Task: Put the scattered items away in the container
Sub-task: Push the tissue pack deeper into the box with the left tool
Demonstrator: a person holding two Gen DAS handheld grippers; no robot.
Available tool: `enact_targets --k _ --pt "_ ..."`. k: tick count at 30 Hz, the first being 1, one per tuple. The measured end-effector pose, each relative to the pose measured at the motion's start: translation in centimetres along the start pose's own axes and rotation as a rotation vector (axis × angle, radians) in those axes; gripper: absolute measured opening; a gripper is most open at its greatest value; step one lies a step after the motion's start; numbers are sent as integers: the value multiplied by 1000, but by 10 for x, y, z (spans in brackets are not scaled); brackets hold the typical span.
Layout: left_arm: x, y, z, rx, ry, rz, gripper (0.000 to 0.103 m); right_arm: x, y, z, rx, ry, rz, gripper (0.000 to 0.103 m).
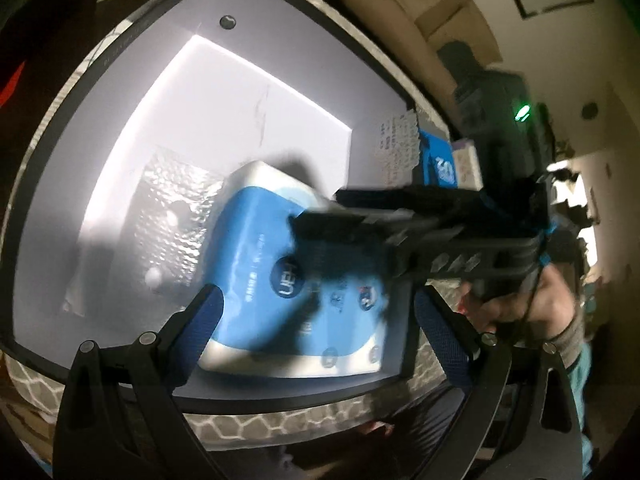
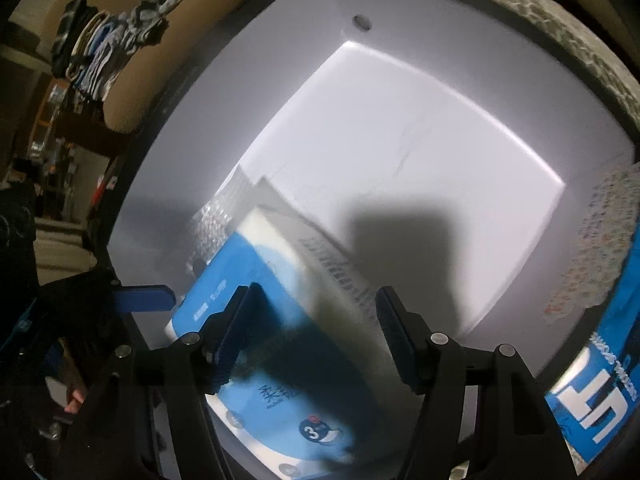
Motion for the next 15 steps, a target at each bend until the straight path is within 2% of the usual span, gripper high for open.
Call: enact_targets --k 6,11,15 --pt "21 -3 6 106 -73 -62 96 -24 4 -4 15 33 -30 66" --pt "31 -5 6 123 -86 -78 95 -19 1 0 27 10 -61 66" --pt "25 3 13 149 -107 -85 95 -7 -2 3 32 -24 -85 66"
Point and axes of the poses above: each gripper's, at about its wrist camera, not at the fingertips, and x roughly the way its jaws point, y to its right, z to its underside, the point moved 7 cm from there along x, roughly the way its jaws point, and after that the axes turned 6 degrees about x, right-handed, at the moved point
